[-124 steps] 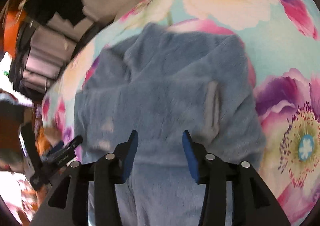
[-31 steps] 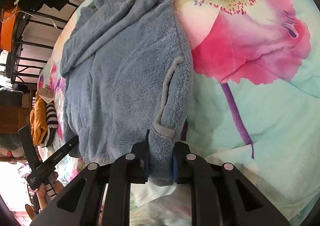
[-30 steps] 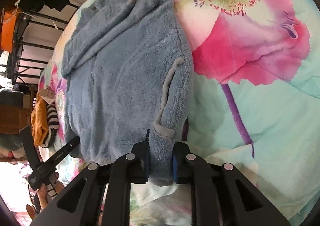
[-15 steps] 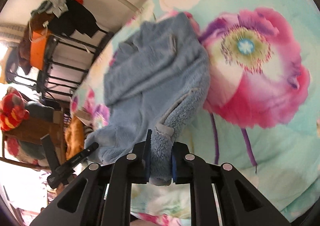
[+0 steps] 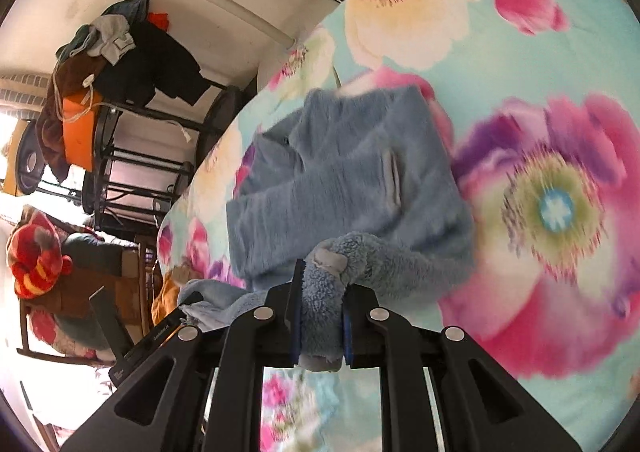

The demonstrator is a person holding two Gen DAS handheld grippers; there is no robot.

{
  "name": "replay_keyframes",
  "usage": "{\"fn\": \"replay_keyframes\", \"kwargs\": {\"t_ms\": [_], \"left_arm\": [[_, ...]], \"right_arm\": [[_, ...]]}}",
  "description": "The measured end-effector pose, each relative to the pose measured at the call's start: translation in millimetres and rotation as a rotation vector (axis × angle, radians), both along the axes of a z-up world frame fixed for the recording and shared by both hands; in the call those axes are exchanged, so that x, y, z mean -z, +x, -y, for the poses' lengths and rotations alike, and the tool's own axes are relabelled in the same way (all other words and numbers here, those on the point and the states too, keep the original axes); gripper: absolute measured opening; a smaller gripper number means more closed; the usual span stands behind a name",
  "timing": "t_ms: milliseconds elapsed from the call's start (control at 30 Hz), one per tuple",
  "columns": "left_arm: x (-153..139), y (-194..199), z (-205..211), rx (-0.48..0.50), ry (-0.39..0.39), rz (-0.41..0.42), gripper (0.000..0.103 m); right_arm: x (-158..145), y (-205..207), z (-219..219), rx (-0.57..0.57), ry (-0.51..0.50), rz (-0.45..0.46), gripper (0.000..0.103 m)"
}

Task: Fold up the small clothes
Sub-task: 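Lift the hem with both tools and fold it toward the collar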

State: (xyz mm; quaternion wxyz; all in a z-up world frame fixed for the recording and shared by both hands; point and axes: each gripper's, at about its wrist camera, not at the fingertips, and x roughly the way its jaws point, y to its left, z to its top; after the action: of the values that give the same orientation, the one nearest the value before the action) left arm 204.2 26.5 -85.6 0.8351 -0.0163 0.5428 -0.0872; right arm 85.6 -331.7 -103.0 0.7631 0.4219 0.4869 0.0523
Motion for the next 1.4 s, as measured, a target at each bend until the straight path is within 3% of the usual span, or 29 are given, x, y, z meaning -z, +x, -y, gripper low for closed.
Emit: {"fn": "replay_keyframes", "kwargs": {"t_ms": [333, 667, 733, 767, 800, 833, 933, 1100, 1233, 1300, 1400], "left_arm": [[6.3, 80.3, 19.1, -0.023, -0.021, 0.025, 0.013], [45.9, 138.3, 32.3, -0.025, -0.011, -0.011, 0.014], [47.8, 139.6, 33.4, -0.012, -0.005, -0.006, 0.022], [47.0, 139.8, 32.6, -0.008, 0.003, -0.006, 0.03], [43.2, 139.5, 30.7, -0.019, 0.027, 0.009, 0.061], [33.6, 137.1, 26.4, -0.047, 0.061, 0.061, 0.081], [9.0, 132.8, 18.0, -0.063, 0.019, 0.126, 0.082], [2.1, 120.4, 26.9, -0.019, -0.068, 0.103, 0.082], [17.4, 107.5, 61.7, 0.109, 0.051, 0.11, 0.082], [34.9, 105.5, 81.0, 0.166, 0.156, 0.114, 0.083], [66.6, 111.9, 87.1, 0.165, 0.294, 0.079, 0.083]], "right_arm": [[26.9, 92.4, 25.0, 0.067, -0.001, -0.014, 0.015], [70.4, 135.0, 43.9, 0.111, 0.003, -0.054, 0.015], [70.3, 136.4, 44.7, 0.107, -0.001, -0.047, 0.026], [70.1, 136.1, 47.0, 0.112, 0.003, -0.056, 0.043], [68.6, 133.9, 51.0, 0.129, 0.016, -0.055, 0.049], [66.6, 130.9, 54.6, 0.151, 0.034, -0.041, 0.049], [58.1, 123.3, 56.9, 0.195, 0.063, -0.012, 0.049], [21.1, 118.4, 37.6, 0.153, -0.097, 0.095, 0.043], [10.6, 127.7, 10.8, 0.014, -0.16, 0.136, 0.043], [22.5, 135.3, -3.1, -0.055, -0.144, 0.109, 0.043], [53.1, 146.0, -15.9, -0.129, -0.156, 0.016, 0.043]]}}
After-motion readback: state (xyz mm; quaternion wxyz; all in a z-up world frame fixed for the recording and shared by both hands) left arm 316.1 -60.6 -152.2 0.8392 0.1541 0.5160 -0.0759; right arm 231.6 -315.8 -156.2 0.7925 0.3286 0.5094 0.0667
